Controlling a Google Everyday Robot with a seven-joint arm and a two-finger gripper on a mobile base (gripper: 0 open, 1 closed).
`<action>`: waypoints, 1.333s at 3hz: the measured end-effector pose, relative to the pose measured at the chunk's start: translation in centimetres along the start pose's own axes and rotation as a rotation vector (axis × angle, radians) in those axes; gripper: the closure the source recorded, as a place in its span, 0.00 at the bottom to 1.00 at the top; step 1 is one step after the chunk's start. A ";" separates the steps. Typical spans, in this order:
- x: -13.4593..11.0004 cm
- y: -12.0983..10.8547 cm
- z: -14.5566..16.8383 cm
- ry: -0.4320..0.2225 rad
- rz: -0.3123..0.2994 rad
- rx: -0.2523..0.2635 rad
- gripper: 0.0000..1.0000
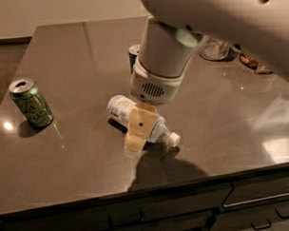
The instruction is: Move blue plastic bottle near green can
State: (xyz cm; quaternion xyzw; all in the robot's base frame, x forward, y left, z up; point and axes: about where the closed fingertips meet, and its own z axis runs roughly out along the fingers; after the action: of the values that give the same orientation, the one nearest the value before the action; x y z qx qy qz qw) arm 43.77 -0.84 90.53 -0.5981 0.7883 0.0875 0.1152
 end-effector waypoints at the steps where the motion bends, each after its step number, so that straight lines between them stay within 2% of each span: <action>1: -1.2 0.2 1.6 0.023 -0.016 -0.021 0.00; 3: -1.6 -2.7 3.6 0.067 -0.036 -0.002 0.00; 4: -1.2 -3.6 4.4 0.091 -0.052 0.009 0.18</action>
Offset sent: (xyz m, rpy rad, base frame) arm 0.0366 0.0232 -0.0396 -0.0848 0.0259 0.0449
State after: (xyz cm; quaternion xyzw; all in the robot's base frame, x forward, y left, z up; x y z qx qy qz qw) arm 47.89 0.55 86.68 -0.6212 0.7773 0.0537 0.0840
